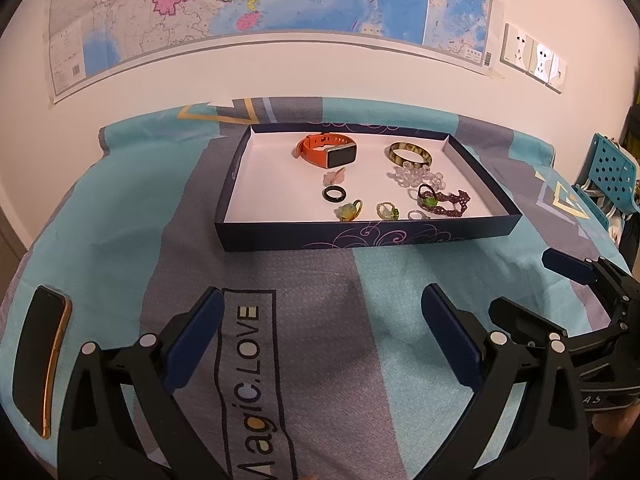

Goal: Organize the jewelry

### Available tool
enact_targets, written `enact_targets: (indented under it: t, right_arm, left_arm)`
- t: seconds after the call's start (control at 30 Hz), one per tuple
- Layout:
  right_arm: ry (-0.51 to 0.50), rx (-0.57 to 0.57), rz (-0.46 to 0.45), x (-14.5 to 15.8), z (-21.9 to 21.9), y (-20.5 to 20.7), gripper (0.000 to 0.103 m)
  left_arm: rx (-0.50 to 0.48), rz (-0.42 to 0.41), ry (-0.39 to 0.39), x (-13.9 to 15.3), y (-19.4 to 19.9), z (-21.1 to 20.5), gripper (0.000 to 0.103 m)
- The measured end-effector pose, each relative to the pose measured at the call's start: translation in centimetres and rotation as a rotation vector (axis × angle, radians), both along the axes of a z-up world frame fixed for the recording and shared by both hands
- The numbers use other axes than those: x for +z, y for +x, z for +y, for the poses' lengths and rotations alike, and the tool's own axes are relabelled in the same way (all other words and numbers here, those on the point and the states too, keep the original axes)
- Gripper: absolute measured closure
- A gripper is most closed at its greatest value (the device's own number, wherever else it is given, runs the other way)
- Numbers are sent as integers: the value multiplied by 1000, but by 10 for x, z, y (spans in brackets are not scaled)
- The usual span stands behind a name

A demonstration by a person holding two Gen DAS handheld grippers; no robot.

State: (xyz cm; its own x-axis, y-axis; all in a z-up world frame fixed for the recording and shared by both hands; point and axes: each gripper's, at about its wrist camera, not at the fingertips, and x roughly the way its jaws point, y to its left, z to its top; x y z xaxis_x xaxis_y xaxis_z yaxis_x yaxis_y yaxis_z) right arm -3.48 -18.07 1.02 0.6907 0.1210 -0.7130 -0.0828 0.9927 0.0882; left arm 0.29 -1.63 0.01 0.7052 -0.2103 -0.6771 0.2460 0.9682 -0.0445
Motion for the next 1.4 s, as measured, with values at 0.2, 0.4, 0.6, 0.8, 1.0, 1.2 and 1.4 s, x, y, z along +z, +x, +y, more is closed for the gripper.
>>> enact_targets:
  t: [0.2,0.4,0.6,0.8,1.0,1.2,1.4]
  right_arm:
    - [1,0,1,-1,0,0,7]
    - [2,1,0,-1,1,0,7]
    - [2,1,0,-1,2,-1,7]
    - [5,6,1,-1,2,-1,7]
    - [3,6,2,-1,2,-1,7]
    - [3,6,4,-1,2,-1,7]
    - [3,6,7,-1,2,-1,7]
  left_arm:
    - [0,1,1,0,0,0,6]
    - [1,1,2,-1,-1,0,6]
    - [2,3,2,-1,-1,0,6]
    - [0,2,-9,-1,-1,1,6]
    - [-1,2,-10,0,-2,0,6]
    - [0,3,-8,0,-2,0,6]
    - [-5,11,-20,-1,-1,0,6]
